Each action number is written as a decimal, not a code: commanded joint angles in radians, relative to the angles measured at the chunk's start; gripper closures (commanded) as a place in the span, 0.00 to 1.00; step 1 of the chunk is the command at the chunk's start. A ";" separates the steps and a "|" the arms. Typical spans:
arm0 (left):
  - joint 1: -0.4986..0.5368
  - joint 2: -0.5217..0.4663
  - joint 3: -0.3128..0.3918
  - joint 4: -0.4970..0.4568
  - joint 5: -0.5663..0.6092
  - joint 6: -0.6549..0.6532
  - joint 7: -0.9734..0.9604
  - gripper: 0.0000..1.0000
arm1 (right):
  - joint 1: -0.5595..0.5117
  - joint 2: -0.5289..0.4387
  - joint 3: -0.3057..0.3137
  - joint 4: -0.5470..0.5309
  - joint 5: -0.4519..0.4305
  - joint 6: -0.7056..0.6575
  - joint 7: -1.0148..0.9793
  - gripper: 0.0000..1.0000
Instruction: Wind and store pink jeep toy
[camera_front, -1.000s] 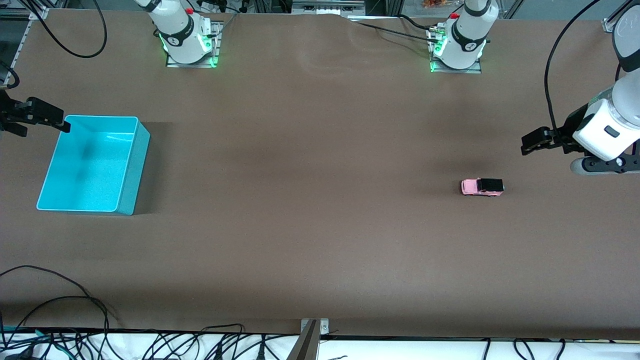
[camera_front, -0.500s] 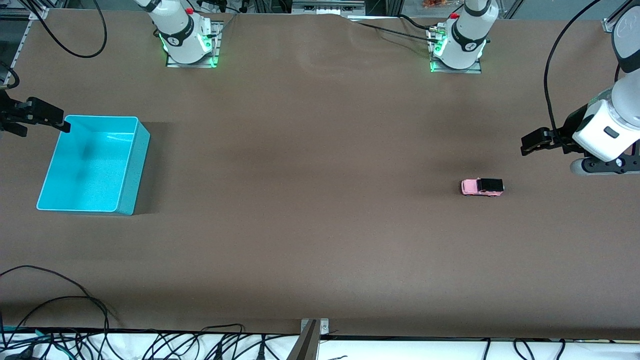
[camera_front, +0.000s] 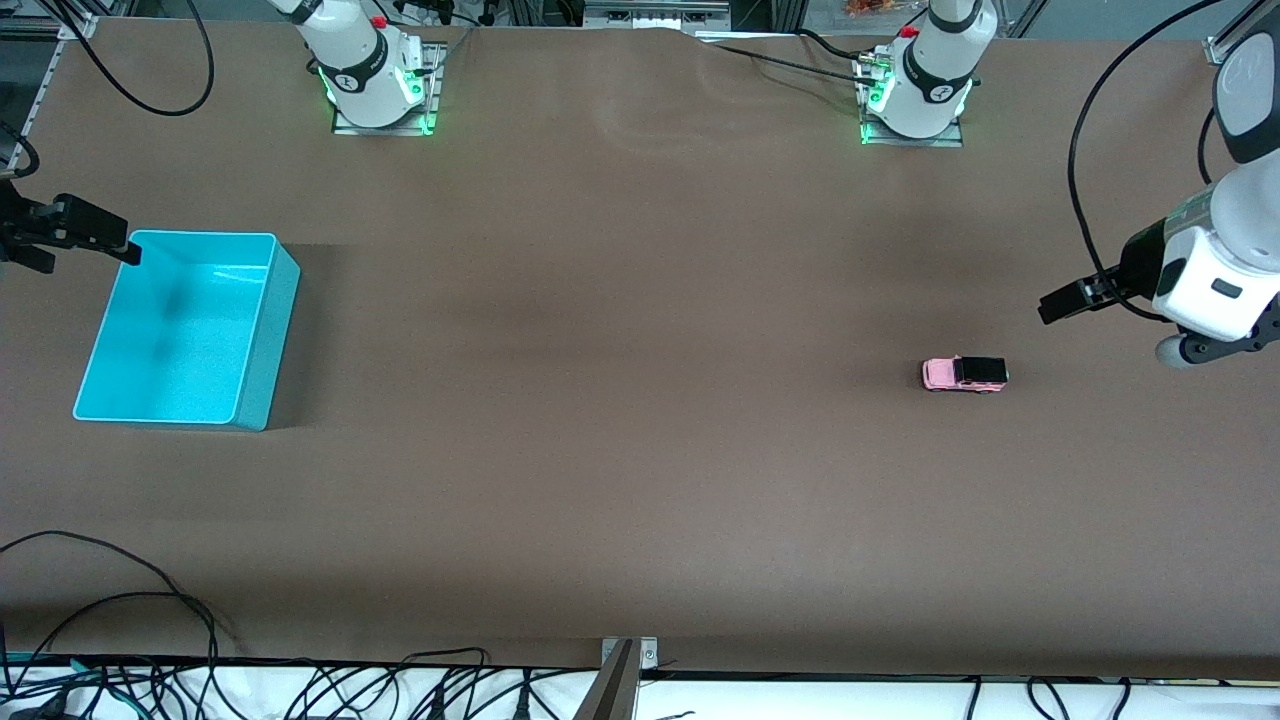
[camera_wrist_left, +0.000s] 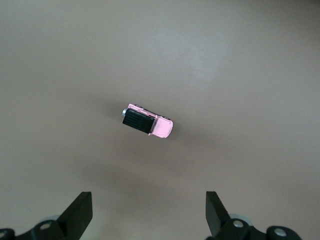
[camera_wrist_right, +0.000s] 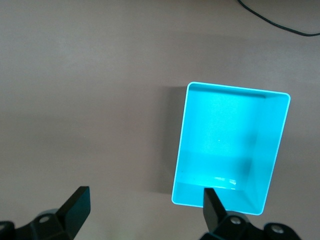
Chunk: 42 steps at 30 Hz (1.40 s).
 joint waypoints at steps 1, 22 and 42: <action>0.003 0.044 -0.001 0.006 0.020 -0.008 -0.185 0.00 | 0.001 -0.008 0.005 -0.003 -0.004 -0.009 0.008 0.00; 0.075 0.113 -0.001 -0.316 0.011 0.401 -0.932 0.00 | 0.001 -0.008 0.005 -0.003 -0.004 -0.013 0.008 0.00; 0.092 0.194 -0.001 -0.518 0.010 0.739 -1.150 0.00 | 0.001 -0.008 0.005 -0.003 -0.004 -0.013 0.008 0.00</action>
